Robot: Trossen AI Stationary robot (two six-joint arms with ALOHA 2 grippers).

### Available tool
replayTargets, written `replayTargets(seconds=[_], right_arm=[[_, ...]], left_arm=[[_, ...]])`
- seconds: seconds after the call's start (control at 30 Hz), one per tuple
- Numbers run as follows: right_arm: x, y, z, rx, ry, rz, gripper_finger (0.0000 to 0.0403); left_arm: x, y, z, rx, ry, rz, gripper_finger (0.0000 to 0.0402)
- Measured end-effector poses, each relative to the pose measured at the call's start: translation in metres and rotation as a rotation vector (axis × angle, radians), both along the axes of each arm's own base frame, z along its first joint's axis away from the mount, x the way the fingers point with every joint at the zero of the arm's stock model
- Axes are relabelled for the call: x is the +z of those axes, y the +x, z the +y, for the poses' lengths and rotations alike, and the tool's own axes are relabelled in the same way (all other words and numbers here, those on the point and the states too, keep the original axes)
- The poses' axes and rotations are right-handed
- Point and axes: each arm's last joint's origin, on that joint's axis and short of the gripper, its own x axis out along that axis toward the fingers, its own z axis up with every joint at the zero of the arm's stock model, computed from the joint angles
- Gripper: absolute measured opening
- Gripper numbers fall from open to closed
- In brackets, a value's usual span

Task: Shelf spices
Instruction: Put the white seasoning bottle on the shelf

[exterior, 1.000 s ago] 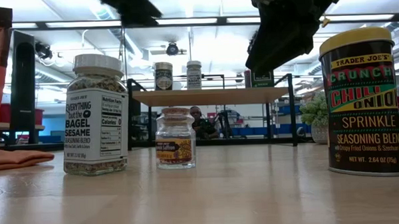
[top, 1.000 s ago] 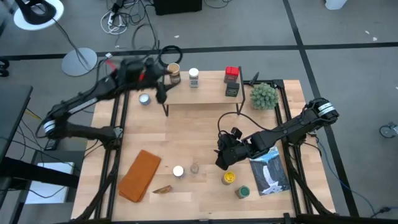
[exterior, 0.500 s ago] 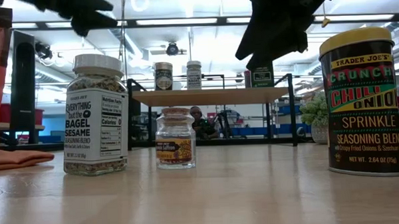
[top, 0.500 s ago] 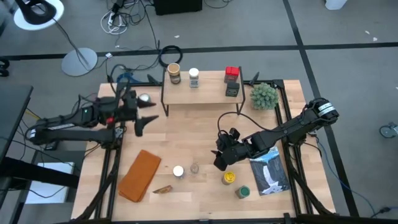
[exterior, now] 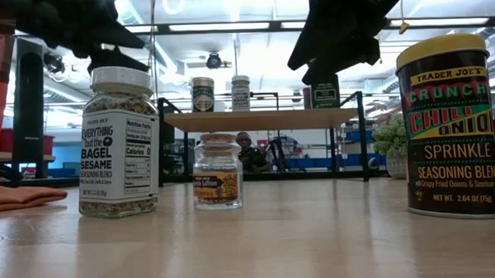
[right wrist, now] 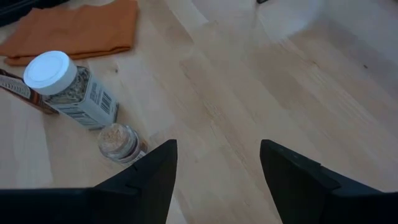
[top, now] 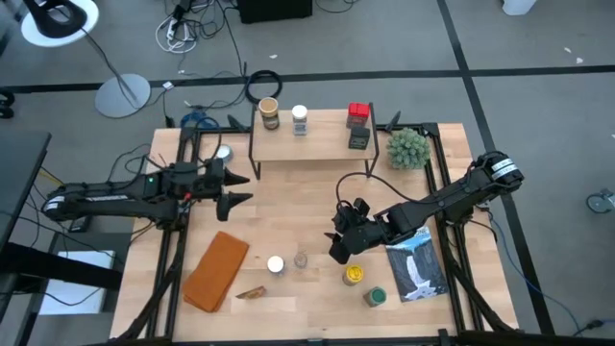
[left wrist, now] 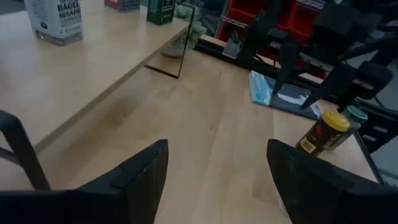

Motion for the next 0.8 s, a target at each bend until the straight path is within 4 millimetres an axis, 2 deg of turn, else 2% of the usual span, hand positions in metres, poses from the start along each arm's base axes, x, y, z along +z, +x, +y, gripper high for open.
replayTargets(seconds=[0.17, 0.37, 0.6, 0.8], right_arm=[[0.000, 0.000, 0.000, 0.000, 0.000, -0.001, 0.0229], [0.000, 0.000, 0.000, 0.002, -0.002, 0.000, 0.0229], [0.000, 0.000, 0.000, 0.007, -0.007, 0.003, 0.0229], [0.000, 0.000, 0.000, 0.007, -0.008, 0.003, 0.0229]], left_arm=[[-0.008, 0.007, 0.001, 0.001, -0.030, -0.045, 0.0278], [-0.008, 0.017, -0.004, -0.146, -0.049, -0.062, 0.0275], [0.001, 0.040, -0.022, -0.316, 0.110, -0.002, 0.0273], [0.008, 0.064, -0.045, -0.475, 0.247, 0.179, 0.0272]])
